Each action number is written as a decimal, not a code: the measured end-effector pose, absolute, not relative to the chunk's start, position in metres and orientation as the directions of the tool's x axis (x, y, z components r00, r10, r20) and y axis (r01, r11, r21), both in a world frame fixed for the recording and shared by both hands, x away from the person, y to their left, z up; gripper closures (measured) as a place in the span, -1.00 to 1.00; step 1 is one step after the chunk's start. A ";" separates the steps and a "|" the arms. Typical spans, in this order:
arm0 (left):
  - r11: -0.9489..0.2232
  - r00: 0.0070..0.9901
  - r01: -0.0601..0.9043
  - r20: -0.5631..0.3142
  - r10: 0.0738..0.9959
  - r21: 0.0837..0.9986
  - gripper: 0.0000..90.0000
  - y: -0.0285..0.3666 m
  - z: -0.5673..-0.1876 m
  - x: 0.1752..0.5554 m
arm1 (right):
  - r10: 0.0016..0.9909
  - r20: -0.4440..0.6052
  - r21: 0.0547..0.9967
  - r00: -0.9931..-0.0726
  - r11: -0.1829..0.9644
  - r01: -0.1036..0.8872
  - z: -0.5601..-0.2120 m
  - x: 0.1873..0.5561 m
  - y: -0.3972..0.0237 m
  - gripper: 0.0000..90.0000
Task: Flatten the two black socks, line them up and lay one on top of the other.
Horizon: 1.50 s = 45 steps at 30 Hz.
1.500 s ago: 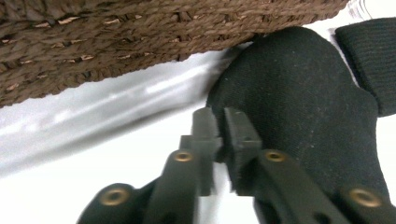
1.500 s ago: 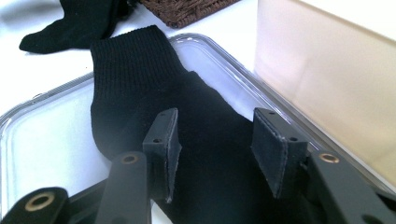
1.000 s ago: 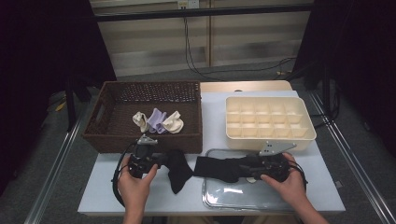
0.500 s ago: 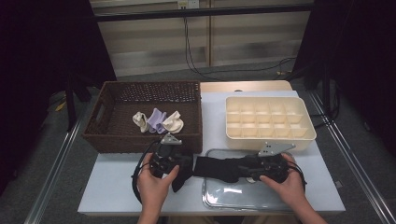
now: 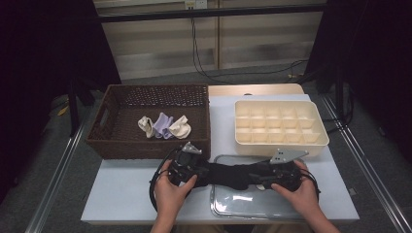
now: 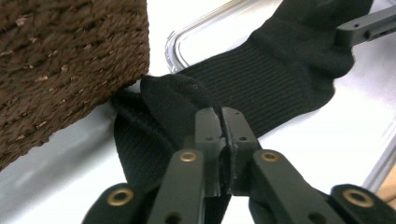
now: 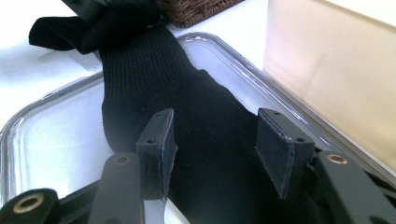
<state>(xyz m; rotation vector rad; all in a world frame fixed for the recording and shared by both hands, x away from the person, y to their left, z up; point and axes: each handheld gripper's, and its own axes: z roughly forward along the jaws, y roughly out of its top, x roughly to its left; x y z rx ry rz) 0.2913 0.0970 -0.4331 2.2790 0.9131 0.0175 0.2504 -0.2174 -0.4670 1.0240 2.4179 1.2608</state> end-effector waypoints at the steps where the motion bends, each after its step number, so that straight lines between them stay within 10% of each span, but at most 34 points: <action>1: -0.528 0.753 0.611 -0.227 0.618 0.589 0.80 0.098 -0.434 0.292 | 0.674 0.113 0.789 -0.730 0.385 0.479 -0.467 0.250 -0.218 0.07; 14: -0.469 0.730 0.625 -0.256 0.633 0.624 0.24 0.109 -0.428 0.295 | 0.673 0.114 0.790 -0.731 0.385 0.477 -0.466 0.250 -0.217 0.07; 29: -0.548 0.753 0.619 -0.227 0.618 0.563 0.06 0.092 -0.454 0.298 | 0.671 0.111 0.789 -0.733 0.388 0.476 -0.467 0.250 -0.215 0.07; 36: -0.614 0.775 0.570 -0.110 0.622 0.547 0.41 0.084 -0.459 0.292 | 0.673 0.113 0.790 -0.731 0.384 0.477 -0.467 0.250 -0.216 0.07; 45: -0.574 0.755 0.607 -0.176 0.631 0.550 0.80 0.097 -0.450 0.295 | 0.672 0.110 0.777 -0.732 0.400 0.485 -0.471 0.250 -0.213 0.07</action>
